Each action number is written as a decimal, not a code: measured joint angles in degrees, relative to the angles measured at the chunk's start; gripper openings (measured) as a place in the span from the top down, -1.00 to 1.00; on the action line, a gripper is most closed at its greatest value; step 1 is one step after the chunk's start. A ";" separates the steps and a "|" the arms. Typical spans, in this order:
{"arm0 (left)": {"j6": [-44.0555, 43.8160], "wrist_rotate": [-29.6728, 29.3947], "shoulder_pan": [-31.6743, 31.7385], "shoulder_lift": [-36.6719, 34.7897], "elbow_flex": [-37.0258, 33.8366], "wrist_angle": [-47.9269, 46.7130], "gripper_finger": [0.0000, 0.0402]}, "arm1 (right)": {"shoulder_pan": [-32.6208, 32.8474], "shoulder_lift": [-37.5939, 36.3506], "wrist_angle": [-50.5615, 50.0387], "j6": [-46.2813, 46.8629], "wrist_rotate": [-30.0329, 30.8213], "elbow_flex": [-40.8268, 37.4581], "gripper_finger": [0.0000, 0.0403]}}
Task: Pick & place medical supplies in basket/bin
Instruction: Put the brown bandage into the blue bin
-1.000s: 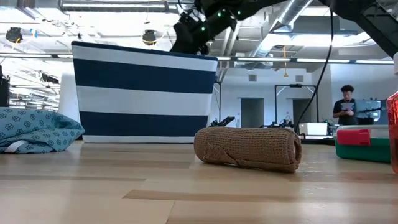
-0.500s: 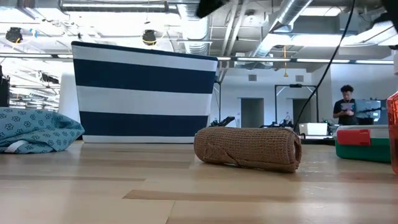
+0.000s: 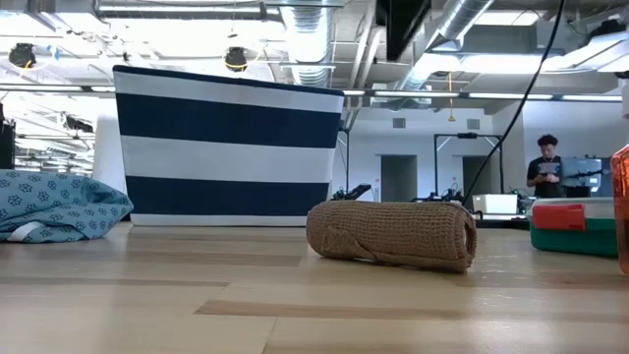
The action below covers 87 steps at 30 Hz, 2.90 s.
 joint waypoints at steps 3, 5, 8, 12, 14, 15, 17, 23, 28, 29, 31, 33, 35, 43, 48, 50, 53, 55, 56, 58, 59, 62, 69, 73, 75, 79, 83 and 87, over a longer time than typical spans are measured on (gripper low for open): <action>-0.13 0.87 -0.63 0.00 0.00 -0.02 0.33 | 1.63 1.22 3.20 7.94 -0.02 -4.43 0.00; -0.34 0.90 -1.08 0.00 -0.16 0.05 0.33 | 2.89 2.24 8.74 11.57 -0.05 -6.19 0.00; -0.67 0.82 -1.67 0.00 -1.42 0.05 0.33 | 4.94 3.74 12.79 14.96 -1.63 -9.12 0.01; -1.81 1.46 -2.18 0.08 -3.41 0.02 0.33 | 6.58 7.10 14.69 16.39 -3.40 -9.68 0.03; -2.12 2.41 -2.32 0.10 -4.76 0.00 0.33 | 7.01 9.22 18.62 16.88 -3.20 -9.12 0.03; -2.35 2.51 -2.53 0.22 -5.47 0.05 0.33 | 7.02 10.08 17.77 16.94 -3.15 -9.24 0.02; -3.29 2.43 -3.02 0.17 -7.15 0.00 0.33 | 7.05 12.21 16.84 17.93 -3.04 -9.59 0.02; -4.77 1.70 -5.91 0.17 -9.37 0.01 0.33 | 6.45 17.55 21.73 18.96 -5.78 -8.92 0.03; -5.11 0.54 -8.54 0.17 -9.60 0.01 0.33 | 6.23 19.77 26.73 18.05 -10.72 -9.26 0.06; -5.51 0.51 -8.97 0.15 -9.60 -0.02 0.33 | 6.15 20.22 27.49 17.99 -11.37 -9.29 0.07; -6.26 0.44 -10.02 0.15 -9.60 0.00 0.33 | 6.13 20.55 27.79 17.23 -12.29 -9.25 0.09; -6.79 0.50 -11.22 0.15 -9.60 0.02 0.33 | 6.04 21.02 27.16 15.46 -12.02 -9.19 0.12; -7.55 0.55 -12.61 0.15 -9.60 0.02 0.33 | 6.09 20.98 25.54 13.42 -10.51 -9.07 0.20; -15.42 6.31 -21.48 0.15 -9.60 0.02 0.33 | 5.21 13.68 20.89 4.65 -8.94 -7.65 0.64; -21.05 5.29 -28.29 0.15 -9.60 0.02 0.33 | 3.34 2.77 13.71 -6.92 6.24 -3.29 0.62; -23.75 3.05 -30.60 0.15 -9.60 0.02 0.33 | 1.99 -2.58 14.20 -11.26 15.20 -2.27 0.60; -28.60 0.39 -33.96 0.16 -9.60 0.01 0.33 | -0.57 -11.43 18.65 -18.02 24.19 -1.99 0.58; -31.07 0.10 -35.86 0.62 -9.60 -0.02 0.33 | -3.12 -15.58 24.11 -23.65 26.26 -1.99 0.58; -31.91 -0.10 -36.75 1.01 -9.70 0.06 0.33 | -4.82 -17.15 27.69 -26.81 25.97 -1.99 0.58; -33.61 -1.14 -38.52 1.77 -10.77 0.01 0.33 | -8.89 -19.58 35.46 -31.60 23.10 -2.01 0.57; -34.47 -2.24 -39.27 2.09 -11.38 0.00 0.33 | -11.33 -20.36 39.20 -33.09 20.50 -1.96 0.57; -36.83 -4.75 -40.99 2.98 -13.75 0.02 0.33 | -19.07 -20.78 45.20 -34.25 7.01 -1.90 0.57; -52.76 -8.08 -41.99 3.63 -24.19 0.11 0.33 | -31.71 -11.02 48.93 -31.78 -11.99 -2.01 0.57; -68.21 -3.04 -41.90 3.63 -33.90 0.15 0.33 | -35.84 -5.11 49.46 -36.09 -14.30 -2.10 0.54; -74.17 1.70 -41.92 3.63 -38.63 1.66 0.33 | -36.84 -3.16 50.71 -36.17 -14.84 -2.10 0.49; -80.07 7.22 -42.36 3.65 -44.14 5.13 0.33 | -38.06 -0.99 52.03 -36.21 -14.98 -1.97 0.32; -78.64 14.24 -41.74 3.65 -45.00 11.85 0.33 | -38.42 -0.29 51.82 -37.66 -14.91 -2.00 0.13; -71.98 25.04 -39.86 3.65 -45.00 20.45 0.33 | -37.46 1.01 50.15 -38.79 -13.56 -1.27 -0.01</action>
